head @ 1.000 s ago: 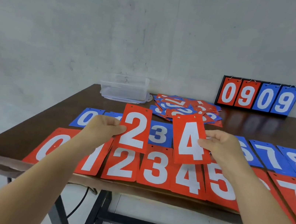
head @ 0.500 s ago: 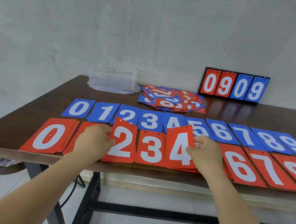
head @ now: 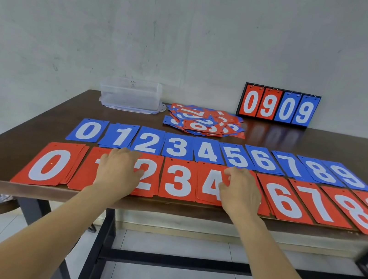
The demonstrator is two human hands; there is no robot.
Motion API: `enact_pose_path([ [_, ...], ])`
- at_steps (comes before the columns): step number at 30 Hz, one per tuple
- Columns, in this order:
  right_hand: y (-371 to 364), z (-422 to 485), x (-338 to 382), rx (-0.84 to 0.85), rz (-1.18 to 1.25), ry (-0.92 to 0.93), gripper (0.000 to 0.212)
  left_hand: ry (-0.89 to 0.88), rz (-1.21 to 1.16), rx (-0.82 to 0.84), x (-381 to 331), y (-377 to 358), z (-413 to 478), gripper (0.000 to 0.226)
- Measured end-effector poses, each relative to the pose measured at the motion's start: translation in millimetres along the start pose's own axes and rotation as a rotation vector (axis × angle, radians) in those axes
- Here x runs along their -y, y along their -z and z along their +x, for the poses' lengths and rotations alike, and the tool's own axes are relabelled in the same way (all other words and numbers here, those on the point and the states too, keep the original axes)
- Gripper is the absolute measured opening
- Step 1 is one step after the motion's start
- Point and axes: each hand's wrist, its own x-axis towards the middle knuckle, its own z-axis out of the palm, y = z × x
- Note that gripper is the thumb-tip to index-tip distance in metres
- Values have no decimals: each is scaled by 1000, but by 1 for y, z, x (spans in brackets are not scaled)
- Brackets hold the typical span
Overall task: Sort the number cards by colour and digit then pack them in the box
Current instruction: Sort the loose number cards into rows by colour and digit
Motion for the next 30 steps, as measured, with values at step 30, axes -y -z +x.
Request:
enact_pose_path([
  [30, -59, 292, 12, 154, 257, 11, 35, 126, -6, 29, -50, -54, 223, 33],
])
